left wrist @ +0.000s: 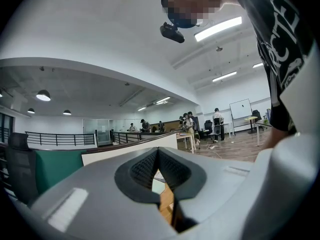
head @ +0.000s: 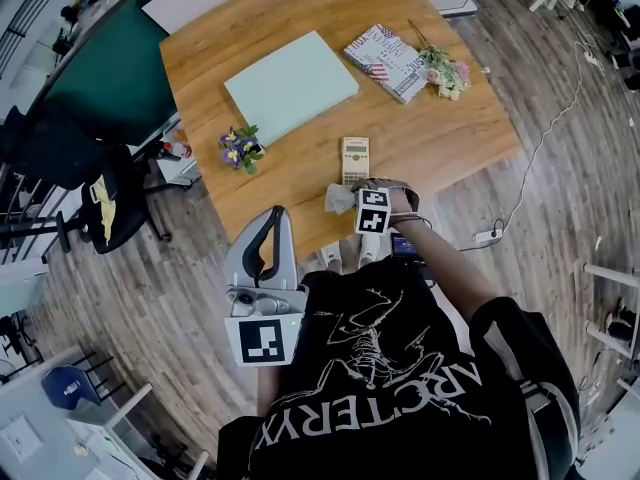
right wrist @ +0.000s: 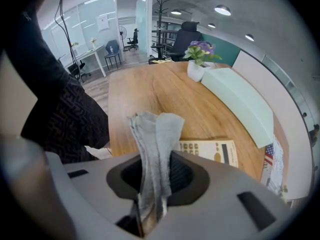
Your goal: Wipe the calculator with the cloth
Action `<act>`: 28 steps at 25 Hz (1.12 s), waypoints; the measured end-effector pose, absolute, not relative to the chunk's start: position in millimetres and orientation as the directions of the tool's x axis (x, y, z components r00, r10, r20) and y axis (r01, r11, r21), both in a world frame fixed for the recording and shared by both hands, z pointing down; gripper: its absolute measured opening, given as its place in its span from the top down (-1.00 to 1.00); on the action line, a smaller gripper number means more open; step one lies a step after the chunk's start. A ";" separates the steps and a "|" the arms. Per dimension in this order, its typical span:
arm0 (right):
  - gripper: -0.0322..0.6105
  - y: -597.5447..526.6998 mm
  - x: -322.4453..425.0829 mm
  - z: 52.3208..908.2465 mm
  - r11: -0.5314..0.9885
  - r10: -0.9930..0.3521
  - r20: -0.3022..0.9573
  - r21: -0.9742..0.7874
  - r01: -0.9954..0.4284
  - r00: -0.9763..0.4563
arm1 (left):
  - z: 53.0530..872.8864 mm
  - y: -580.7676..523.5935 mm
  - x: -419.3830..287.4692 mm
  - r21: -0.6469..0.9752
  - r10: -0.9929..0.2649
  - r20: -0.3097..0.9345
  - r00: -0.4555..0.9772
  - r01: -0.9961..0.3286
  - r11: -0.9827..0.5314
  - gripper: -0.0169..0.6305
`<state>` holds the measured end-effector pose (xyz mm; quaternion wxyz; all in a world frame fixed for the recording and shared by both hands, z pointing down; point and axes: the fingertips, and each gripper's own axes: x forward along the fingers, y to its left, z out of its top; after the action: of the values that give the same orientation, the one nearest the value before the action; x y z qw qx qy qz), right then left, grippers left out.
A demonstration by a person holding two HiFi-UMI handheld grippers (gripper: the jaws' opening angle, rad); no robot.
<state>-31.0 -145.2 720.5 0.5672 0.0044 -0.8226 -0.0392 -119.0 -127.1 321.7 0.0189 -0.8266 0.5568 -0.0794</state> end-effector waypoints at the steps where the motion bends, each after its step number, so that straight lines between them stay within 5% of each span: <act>1: 0.61 -139.8 -31.6 723.9 0.998 -0.038 0.935 0.057 0.042 -0.353 | 321.2 -126.8 -120.0 -0.120 -0.924 0.109 0.367 -0.918 -0.378 0.92; 11: 0.61 -140.1 -32.9 714.5 0.993 -0.064 0.888 0.012 -0.116 -0.456 | 319.9 -132.8 -116.7 -0.109 -0.912 0.093 0.400 -0.906 -0.408 0.92; 17: 0.61 -177.3 20.8 620.0 0.904 -0.336 0.742 0.080 -0.420 -0.581 | 313.1 -144.3 -103.1 -0.116 -0.888 0.058 0.455 -0.881 -0.459 0.92; 23: 0.60 -204.5 92.1 465.9 0.703 -0.678 0.402 0.108 -0.703 -0.616 | 297.9 -157.2 -88.3 -0.147 -0.859 0.010 0.511 -0.849 -0.507 0.92; 28: 0.60 -191.6 118.7 349.1 0.573 -0.819 0.076 0.087 -0.815 -0.568 | 279.1 -161.7 -75.0 -0.170 -0.838 -0.040 0.544 -0.831 -0.531 0.92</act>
<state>118.7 -191.6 349.1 0.0540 0.4616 -0.8852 -0.0209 -75.0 -161.7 279.1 0.0845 -0.8745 0.4771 -0.0230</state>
